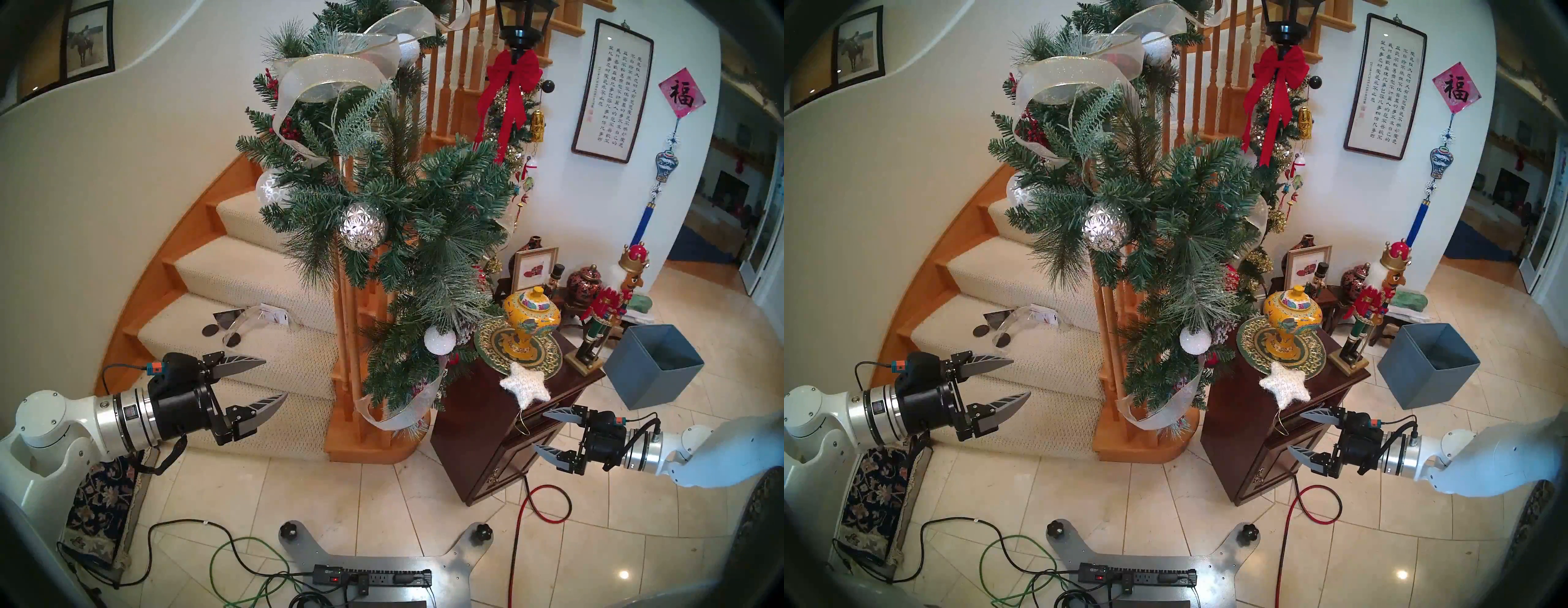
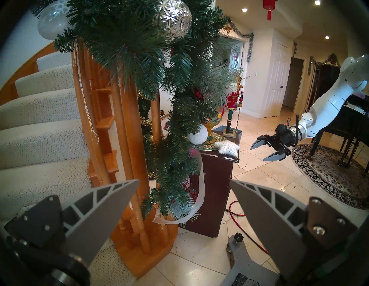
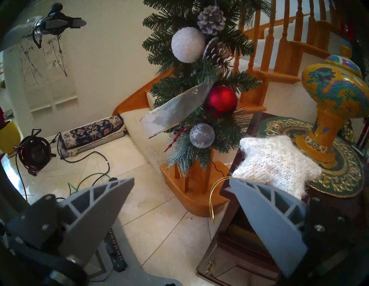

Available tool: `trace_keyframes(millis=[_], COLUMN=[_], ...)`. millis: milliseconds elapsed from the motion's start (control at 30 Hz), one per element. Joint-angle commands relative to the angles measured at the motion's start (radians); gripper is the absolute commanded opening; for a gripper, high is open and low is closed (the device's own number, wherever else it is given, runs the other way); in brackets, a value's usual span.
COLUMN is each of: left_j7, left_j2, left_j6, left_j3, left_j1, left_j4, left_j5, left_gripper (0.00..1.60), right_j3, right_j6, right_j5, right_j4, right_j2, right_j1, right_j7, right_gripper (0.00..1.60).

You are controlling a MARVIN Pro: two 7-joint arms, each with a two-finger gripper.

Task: Hang the ornament onto the Christmas-tree-style decoration

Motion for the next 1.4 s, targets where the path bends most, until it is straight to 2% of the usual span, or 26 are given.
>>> trace_keyframes(millis=[0,300,567,900,1367], left_j7=[0.0,0.0,0.0,0.0,0.0], left_j2=[0.0,0.0,0.0,0.0,0.0], left_j6=[0.0,0.0,0.0,0.0,0.0], left_j3=[-0.001,-0.001,-0.001,-0.001,-0.001], left_j1=[0.0,0.0,0.0,0.0,0.0], left_j4=[0.0,0.0,0.0,0.0,0.0], left_j5=[0.0,0.0,0.0,0.0,0.0], left_gripper=[1.6,1.6,1.6,1.6,1.6], right_j3=[-0.001,0.003,0.007,0.011,0.021], right_j6=[-0.017,-0.039,-0.031,-0.012,0.029], right_j5=[-0.065,-0.152,-0.174,-0.19,-0.175], right_j4=[-0.006,-0.019,-0.034,-0.043,-0.014], right_j2=[0.0,0.007,0.021,0.026,0.02], right_j1=[0.011,0.014,0.024,0.034,0.043], right_j7=[-0.067,-0.155,-0.17,-0.187,-0.199], right_gripper=[1.6,1.6,1.6,1.6,1.6])
